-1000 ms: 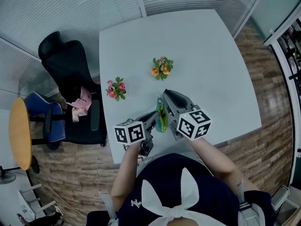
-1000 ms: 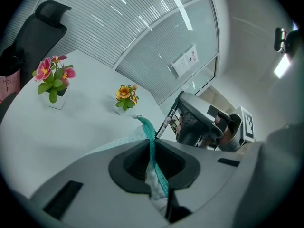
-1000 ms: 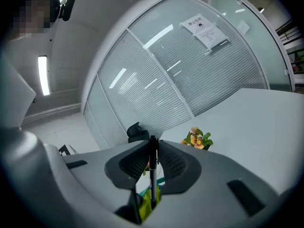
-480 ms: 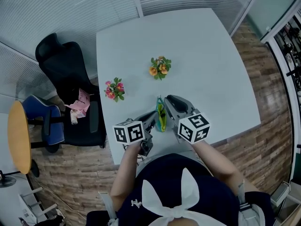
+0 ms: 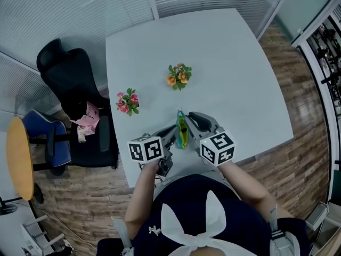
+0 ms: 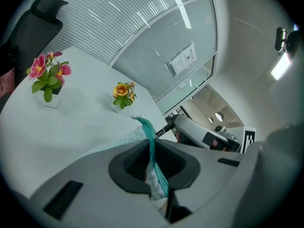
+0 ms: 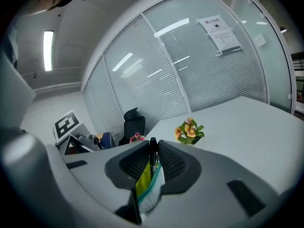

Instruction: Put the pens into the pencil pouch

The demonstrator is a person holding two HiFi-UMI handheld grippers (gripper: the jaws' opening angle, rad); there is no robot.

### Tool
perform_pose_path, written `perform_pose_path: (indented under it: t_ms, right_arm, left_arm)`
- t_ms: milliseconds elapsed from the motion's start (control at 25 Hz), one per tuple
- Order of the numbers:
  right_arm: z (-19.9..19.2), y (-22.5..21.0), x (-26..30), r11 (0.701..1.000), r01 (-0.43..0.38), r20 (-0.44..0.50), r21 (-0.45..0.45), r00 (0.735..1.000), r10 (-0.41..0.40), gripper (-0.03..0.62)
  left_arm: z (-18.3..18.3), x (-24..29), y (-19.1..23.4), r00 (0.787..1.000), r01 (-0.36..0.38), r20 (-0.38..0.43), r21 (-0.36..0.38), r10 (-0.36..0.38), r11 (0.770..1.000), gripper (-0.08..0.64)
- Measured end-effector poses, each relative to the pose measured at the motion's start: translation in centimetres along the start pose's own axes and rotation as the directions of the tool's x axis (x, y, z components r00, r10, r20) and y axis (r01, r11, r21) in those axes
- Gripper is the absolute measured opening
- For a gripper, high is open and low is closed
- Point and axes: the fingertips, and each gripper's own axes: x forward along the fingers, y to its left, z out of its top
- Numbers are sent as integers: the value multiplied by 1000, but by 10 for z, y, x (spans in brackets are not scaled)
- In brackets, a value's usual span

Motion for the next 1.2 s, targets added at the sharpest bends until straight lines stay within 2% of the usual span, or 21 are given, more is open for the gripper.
perform_pose_path:
  t_ms: [560, 920, 1200]
  right_arm:
    - [-31, 10, -1, 999, -9, -116, -40, 993, 4, 71]
    - [-50, 14, -2, 999, -25, -206, -41, 978, 16, 84]
    - [-51, 14, -7, 1000, -15, -205, -19, 979, 11, 97]
  left_arm:
    - [-7, -3, -3, 1000, 11, -8, 6, -10, 1000, 46]
    - [-15, -2, -4, 999, 15, -33, 13, -15, 1000, 46]
    - [-17, -2, -4, 999, 16, -44, 20, -15, 1000, 46]
